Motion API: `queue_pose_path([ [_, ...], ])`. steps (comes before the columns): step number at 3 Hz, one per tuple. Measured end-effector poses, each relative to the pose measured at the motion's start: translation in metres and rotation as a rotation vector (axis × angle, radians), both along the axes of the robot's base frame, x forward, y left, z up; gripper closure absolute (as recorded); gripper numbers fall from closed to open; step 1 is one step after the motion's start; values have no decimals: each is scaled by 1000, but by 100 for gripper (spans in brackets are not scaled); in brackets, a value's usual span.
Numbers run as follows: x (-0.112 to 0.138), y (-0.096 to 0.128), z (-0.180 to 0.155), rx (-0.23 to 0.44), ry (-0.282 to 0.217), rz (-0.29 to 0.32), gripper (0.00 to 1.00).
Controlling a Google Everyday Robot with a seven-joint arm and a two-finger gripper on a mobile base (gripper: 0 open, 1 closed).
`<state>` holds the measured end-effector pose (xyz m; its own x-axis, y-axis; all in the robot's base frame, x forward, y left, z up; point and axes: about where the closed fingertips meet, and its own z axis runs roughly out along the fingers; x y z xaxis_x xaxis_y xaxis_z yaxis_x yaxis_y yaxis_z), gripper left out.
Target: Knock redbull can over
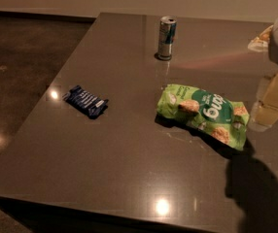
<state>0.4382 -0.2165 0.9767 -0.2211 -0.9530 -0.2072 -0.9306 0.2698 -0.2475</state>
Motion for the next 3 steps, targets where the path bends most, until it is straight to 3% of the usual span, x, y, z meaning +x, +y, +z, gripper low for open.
queue_pose_path([
  [2, 9, 1, 3, 13, -6, -11, 0],
  [3, 32, 1, 3, 61, -14, -62, 0],
])
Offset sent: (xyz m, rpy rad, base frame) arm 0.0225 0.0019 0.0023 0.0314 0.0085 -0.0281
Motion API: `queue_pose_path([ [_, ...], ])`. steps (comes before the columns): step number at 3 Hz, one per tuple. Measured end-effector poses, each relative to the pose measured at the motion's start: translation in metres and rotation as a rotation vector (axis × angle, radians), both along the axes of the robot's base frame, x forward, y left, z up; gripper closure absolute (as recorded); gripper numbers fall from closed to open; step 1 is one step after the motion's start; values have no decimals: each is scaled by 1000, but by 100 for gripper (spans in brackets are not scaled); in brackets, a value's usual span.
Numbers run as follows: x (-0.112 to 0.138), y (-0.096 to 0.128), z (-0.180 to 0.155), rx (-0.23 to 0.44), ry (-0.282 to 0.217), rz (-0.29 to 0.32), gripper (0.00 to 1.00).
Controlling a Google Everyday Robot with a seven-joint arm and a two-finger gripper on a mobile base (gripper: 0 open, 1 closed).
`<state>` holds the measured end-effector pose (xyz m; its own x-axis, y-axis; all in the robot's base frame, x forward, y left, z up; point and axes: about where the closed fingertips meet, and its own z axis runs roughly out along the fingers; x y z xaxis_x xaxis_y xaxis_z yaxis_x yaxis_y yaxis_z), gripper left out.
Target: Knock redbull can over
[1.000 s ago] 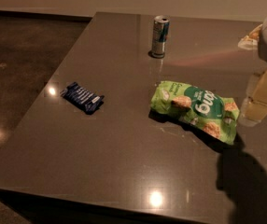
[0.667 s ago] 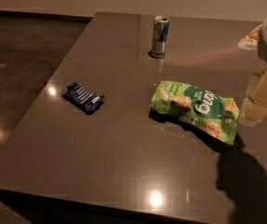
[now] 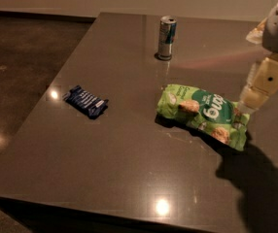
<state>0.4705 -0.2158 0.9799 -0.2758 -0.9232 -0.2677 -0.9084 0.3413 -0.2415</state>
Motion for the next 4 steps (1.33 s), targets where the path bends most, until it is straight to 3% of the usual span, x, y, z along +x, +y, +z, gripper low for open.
queue_pose_path([
  [4, 142, 17, -27, 293, -96, -235, 0],
])
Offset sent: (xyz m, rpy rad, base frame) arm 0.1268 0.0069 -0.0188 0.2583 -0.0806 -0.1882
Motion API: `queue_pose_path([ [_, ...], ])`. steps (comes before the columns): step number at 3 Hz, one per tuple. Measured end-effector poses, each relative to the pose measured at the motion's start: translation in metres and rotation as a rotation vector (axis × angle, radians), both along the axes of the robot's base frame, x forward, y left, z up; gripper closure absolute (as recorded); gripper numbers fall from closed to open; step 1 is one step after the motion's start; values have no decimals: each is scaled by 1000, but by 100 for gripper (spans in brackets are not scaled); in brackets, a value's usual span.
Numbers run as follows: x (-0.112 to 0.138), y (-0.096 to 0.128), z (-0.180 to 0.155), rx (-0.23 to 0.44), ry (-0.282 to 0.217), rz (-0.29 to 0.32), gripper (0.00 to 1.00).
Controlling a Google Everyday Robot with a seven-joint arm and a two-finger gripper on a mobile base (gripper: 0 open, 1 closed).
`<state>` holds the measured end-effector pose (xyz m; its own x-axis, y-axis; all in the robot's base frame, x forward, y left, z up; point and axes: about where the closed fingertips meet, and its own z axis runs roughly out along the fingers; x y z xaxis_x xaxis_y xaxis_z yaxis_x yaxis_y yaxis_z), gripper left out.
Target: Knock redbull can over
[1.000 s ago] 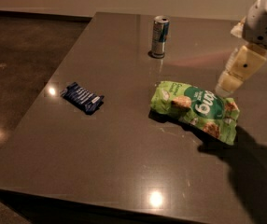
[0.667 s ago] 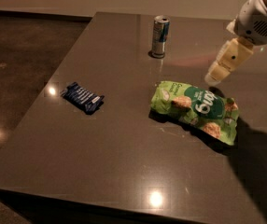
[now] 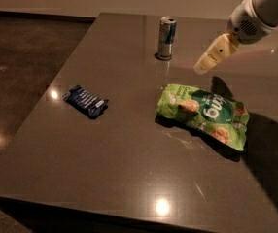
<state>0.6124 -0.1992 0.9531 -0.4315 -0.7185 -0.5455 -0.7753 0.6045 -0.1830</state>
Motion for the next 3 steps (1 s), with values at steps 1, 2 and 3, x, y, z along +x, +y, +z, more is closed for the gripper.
queue_pose_path([
  [1, 29, 5, -6, 35, -31, -64, 0],
  [2, 56, 9, -10, 64, -58, -118, 0],
  [3, 78, 15, -14, 90, -77, -155, 0],
])
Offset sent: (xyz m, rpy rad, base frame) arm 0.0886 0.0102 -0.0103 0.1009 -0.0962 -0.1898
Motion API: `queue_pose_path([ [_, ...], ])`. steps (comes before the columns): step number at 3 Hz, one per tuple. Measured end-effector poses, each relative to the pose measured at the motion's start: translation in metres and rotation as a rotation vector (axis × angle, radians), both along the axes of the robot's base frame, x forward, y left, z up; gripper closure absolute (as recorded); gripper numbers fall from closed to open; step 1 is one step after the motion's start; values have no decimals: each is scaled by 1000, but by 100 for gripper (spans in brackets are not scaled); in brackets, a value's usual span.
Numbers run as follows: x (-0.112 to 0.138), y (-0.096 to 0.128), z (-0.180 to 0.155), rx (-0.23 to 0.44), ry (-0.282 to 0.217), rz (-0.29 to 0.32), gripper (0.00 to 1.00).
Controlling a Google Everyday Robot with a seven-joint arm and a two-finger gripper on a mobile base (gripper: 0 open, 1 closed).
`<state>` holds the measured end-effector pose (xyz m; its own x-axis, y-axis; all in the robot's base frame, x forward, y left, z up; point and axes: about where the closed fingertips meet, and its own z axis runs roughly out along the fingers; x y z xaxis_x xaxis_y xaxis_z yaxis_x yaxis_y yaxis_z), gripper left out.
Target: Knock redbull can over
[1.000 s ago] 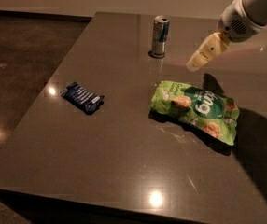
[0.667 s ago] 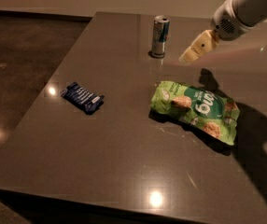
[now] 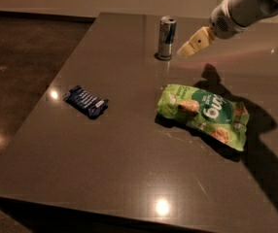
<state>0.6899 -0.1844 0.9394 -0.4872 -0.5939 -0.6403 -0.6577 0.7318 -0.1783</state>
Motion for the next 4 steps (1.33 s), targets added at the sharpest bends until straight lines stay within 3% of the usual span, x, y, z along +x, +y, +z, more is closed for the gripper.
queue_pose_path([
  [2, 48, 29, -10, 64, -37, -54, 0],
  [4, 78, 53, -23, 80, -53, -79, 0],
])
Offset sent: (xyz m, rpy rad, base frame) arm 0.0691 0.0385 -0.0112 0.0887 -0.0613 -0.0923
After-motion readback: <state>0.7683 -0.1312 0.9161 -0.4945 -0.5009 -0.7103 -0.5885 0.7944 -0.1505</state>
